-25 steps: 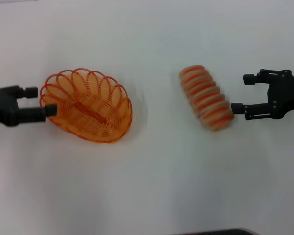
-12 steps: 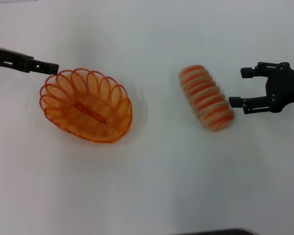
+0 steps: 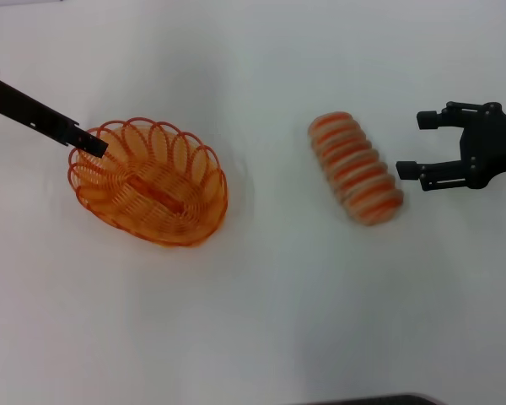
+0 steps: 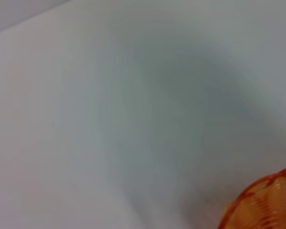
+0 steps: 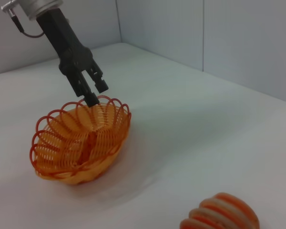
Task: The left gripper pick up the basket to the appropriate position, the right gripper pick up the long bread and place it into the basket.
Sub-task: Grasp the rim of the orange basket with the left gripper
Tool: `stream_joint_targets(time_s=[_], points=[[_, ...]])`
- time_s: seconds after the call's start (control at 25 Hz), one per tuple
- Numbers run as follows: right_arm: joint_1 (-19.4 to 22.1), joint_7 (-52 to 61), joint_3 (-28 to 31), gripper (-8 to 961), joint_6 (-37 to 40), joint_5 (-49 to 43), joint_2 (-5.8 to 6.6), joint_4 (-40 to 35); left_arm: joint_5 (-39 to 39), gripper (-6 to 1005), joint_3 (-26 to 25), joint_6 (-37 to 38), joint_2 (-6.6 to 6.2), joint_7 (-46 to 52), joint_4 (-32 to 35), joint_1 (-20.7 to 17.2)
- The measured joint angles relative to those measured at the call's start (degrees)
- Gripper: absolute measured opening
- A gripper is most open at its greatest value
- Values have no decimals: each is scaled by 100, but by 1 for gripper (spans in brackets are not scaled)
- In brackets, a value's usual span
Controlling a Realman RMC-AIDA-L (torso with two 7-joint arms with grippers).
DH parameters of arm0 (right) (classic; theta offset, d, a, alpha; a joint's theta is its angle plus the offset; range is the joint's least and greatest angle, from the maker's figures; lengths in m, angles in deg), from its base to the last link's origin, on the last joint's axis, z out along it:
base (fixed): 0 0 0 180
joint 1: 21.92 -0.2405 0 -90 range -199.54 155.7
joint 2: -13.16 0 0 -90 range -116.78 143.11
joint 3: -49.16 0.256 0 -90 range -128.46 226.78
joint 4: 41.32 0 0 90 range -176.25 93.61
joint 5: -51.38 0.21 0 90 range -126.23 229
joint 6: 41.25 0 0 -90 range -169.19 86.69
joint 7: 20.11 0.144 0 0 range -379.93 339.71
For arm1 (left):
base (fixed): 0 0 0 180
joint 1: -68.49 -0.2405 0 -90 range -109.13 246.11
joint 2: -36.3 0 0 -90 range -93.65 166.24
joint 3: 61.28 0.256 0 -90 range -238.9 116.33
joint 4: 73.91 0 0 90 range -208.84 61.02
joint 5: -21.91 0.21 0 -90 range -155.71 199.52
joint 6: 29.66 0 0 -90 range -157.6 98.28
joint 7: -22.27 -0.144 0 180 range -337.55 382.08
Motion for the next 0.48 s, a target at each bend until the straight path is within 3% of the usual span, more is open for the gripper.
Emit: stream_joint_targets(time_s=[0.48], points=[[-129, 13, 0, 920, 0, -25, 38, 0, 295, 844, 52, -293, 186, 83, -314, 33]])
